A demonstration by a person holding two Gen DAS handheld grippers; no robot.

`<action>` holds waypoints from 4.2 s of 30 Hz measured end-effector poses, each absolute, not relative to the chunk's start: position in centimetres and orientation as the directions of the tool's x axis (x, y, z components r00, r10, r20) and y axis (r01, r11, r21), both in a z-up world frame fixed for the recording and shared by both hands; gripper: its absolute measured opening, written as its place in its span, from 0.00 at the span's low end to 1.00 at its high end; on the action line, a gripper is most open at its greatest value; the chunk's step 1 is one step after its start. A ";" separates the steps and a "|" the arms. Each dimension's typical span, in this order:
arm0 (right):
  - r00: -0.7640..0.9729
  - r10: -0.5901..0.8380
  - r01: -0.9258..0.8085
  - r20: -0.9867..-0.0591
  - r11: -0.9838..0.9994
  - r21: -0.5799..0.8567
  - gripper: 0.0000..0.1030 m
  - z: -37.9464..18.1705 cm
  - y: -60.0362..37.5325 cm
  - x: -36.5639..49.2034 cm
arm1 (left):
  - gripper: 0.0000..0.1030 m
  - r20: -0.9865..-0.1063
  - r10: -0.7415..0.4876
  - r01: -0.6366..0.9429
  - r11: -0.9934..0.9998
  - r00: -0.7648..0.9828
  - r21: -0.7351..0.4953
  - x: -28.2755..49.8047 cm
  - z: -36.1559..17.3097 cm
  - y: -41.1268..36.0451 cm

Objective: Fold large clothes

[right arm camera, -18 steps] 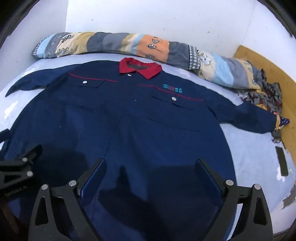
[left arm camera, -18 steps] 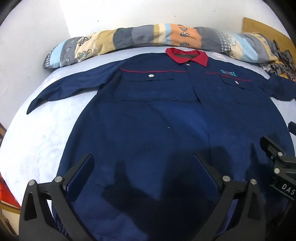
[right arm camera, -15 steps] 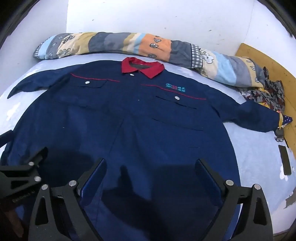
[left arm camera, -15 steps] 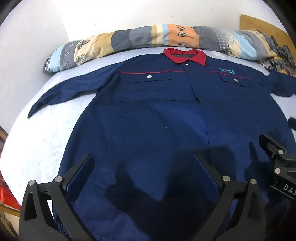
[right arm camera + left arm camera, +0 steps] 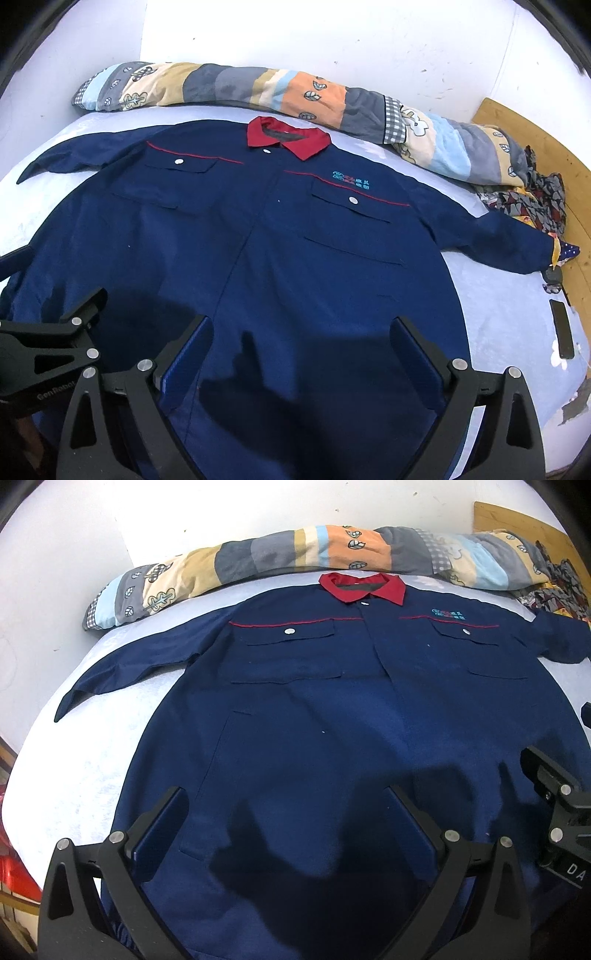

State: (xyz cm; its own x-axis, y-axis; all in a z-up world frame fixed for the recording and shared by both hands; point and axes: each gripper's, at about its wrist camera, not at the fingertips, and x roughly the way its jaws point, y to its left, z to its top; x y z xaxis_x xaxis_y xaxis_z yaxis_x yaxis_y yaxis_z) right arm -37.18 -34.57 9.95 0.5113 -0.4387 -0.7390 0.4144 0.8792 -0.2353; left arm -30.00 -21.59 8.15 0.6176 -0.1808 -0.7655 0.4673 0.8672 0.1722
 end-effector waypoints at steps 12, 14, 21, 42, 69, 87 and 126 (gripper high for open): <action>0.471 -0.419 0.416 -0.776 0.881 -0.223 0.95 10.0 -34.6 -37.6 | 1.00 -0.763 -0.181 0.468 0.866 0.620 0.176 -29.9 8.2 -21.6; 0.461 -0.422 0.418 -0.780 0.879 -0.228 0.95 9.9 -34.8 -37.7 | 1.00 -0.764 -0.182 0.470 0.865 0.619 0.175 -29.9 8.1 -21.7; 0.433 -0.417 0.431 -0.799 0.874 -0.222 0.95 9.5 -35.3 -38.0 | 1.00 -0.761 -0.181 0.475 0.860 0.624 0.185 -30.3 8.1 -22.0; 0.434 -0.315 0.447 -0.844 0.889 -0.102 0.95 8.4 -36.9 -38.5 | 1.00 -0.759 -0.176 0.475 0.858 0.627 0.194 -30.3 7.8 -22.2; 0.512 -0.268 0.560 -0.816 0.825 0.080 0.95 11.3 -44.1 -40.5 | 1.00 -0.707 -0.185 0.467 0.854 0.683 0.228 -28.0 9.8 -23.7; 0.391 -0.469 0.604 -0.792 0.780 -0.164 0.95 11.9 -50.6 -37.1 | 1.00 -0.695 -0.291 0.576 0.789 0.658 0.215 -26.4 10.4 -28.6; 0.658 -0.392 0.750 -0.643 0.421 0.511 0.93 15.3 -80.1 -53.0 | 1.00 -0.758 -0.252 0.566 0.804 0.601 0.182 -24.4 8.3 -28.5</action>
